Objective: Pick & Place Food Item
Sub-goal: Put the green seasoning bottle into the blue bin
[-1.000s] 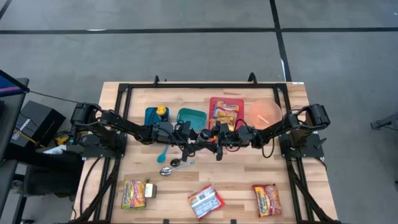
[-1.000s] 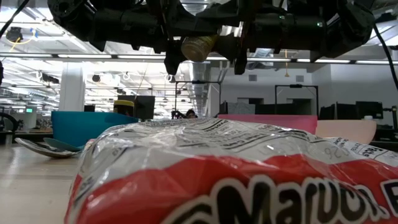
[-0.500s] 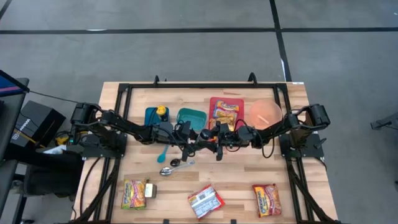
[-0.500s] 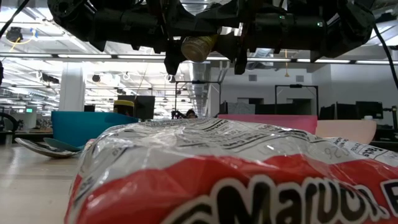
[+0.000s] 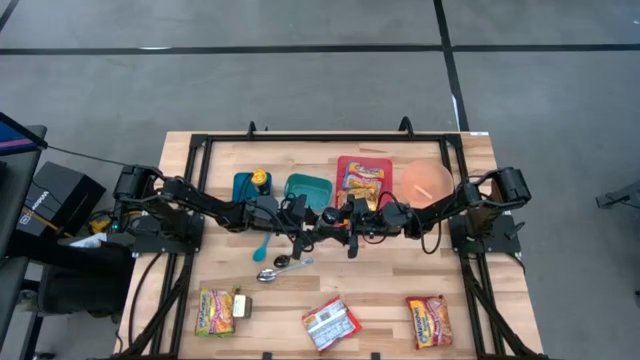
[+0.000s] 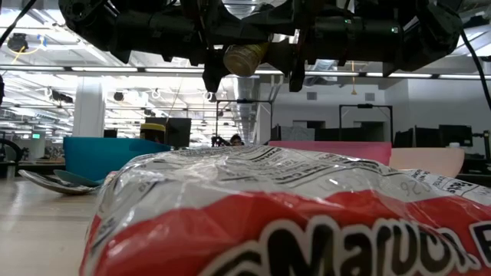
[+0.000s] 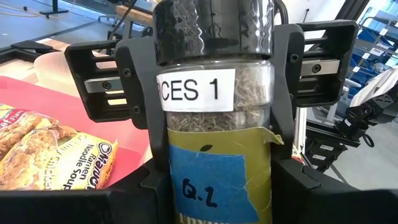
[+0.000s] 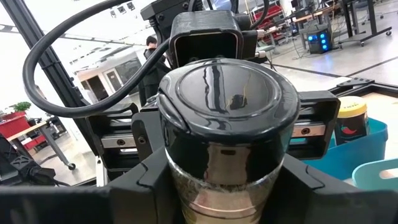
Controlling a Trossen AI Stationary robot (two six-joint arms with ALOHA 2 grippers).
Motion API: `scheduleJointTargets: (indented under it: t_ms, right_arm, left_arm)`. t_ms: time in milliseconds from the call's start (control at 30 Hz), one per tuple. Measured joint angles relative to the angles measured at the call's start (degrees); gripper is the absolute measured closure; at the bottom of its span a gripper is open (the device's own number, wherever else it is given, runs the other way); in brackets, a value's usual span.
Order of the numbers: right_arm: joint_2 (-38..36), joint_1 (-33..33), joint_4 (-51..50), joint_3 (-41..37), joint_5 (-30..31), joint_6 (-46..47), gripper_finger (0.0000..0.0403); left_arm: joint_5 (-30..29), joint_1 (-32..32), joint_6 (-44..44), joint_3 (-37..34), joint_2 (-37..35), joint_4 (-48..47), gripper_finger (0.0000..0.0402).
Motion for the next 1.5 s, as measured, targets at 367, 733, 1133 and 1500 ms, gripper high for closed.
scheduleJointTargets:
  t_ms: [367, 733, 1133, 1500]
  right_arm:
    - [0.0, 0.0, -0.1, 0.0, 0.0, -0.2, 0.0231]
    - [0.0, 0.0, -2.0, 0.0, 0.0, -0.6, 0.0235]
    - [0.0, -0.5, -3.7, -0.2, 0.4, -0.5, 0.0236]
    - [-6.5, -0.3, -14.9, -0.3, 0.4, -1.0, 0.0236]
  left_arm:
    - [0.0, 0.0, 0.0, 0.0, 0.0, -0.4, 0.0234]
    - [1.2, 0.0, 0.3, 0.1, 0.0, -2.6, 0.0191]
    - [1.4, 0.0, 0.3, 0.1, 0.0, -4.5, 0.0089]
    - [2.5, 1.0, 0.3, 0.1, -3.8, -12.2, 0.0078]
